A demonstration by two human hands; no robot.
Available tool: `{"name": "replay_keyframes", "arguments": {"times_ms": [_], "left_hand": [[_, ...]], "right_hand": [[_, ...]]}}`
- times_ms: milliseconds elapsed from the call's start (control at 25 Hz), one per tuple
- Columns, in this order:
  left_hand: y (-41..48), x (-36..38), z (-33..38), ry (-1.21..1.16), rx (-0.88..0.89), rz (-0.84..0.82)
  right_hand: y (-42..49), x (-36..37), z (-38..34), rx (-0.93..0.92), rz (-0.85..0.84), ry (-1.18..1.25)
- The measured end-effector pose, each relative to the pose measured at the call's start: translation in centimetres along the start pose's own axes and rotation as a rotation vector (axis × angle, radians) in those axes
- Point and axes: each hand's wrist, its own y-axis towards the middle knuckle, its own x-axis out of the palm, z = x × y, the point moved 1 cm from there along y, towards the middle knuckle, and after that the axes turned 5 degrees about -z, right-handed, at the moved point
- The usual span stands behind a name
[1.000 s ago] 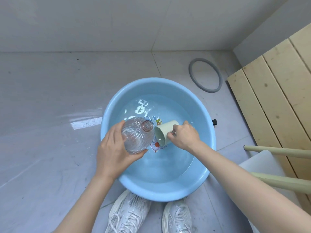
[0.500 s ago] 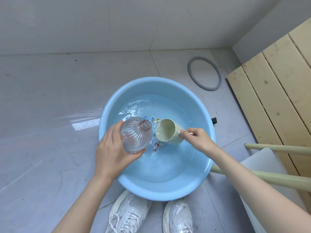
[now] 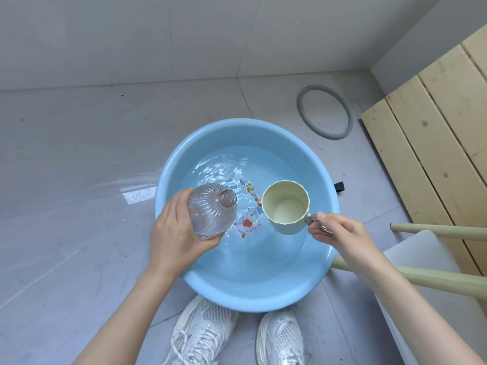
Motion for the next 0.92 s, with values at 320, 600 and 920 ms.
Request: {"name": "replay_keyframes", "arguments": {"times_ms": [320,600,920], "left_hand": [[0.0,-0.4,0.4,-0.034,-0.002,-0.002],[0.0,-0.6,0.5,-0.083,0.019,0.03],[0.0,-0.4,0.2,-0.134,-0.001,0.027]], "right_hand": [[-3.2,0.7,-3.1,-0.139,-0.073,0.045],[-2.2,3.5,-3.8,-0.174,-0.1,-0.02],[-2.8,4.7,-4.8,-0.203,-0.05,-0.129]]}}
